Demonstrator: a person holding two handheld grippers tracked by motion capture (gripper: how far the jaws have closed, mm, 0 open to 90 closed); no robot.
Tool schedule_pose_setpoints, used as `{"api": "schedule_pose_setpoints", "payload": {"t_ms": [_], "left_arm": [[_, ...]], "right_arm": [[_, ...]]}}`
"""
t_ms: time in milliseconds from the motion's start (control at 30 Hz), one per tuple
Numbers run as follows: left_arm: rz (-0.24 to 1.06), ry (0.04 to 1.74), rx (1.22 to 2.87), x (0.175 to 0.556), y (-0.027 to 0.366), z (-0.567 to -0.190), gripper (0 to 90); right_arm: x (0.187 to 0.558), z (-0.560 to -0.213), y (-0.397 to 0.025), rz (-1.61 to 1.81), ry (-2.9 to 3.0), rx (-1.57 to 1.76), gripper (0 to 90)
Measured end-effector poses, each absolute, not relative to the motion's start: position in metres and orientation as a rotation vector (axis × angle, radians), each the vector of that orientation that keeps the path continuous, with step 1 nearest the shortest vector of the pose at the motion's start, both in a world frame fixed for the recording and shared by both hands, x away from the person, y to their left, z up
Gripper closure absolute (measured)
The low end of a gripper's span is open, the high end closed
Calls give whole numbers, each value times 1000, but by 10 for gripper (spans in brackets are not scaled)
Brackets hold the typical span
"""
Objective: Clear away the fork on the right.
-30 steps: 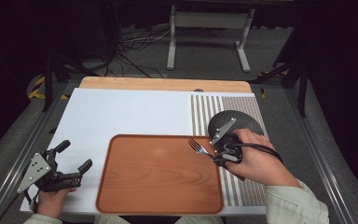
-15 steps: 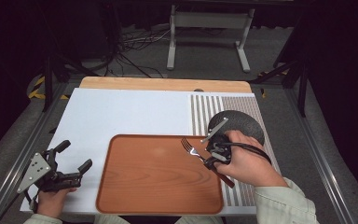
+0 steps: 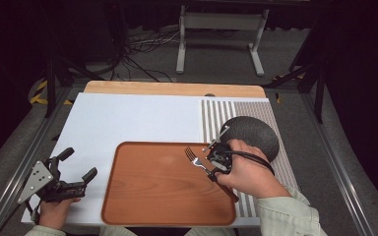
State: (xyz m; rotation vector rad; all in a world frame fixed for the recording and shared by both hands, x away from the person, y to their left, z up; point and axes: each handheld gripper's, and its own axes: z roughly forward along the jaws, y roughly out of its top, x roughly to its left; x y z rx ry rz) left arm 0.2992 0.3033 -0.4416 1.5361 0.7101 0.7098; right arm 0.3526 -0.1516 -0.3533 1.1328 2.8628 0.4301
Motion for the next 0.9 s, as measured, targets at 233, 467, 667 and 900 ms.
{"api": "schedule_pose_setpoints", "payload": {"t_ms": [233,467,667,900], "left_arm": [[710,710,1533,299,303,-442,8],[710,711,1533,299,303,-442,8],[710,710,1533,299,304,-442,8],[711,710,1533,299,304,-441,8]], "right_arm": [[354,-365,-141,412,2869,1202,786],[358,-378,-135,360,2861,1295,786],[360,-386,-133,321,2857,1363,786],[363,-394,-133,277,2829,1426,786]]}}
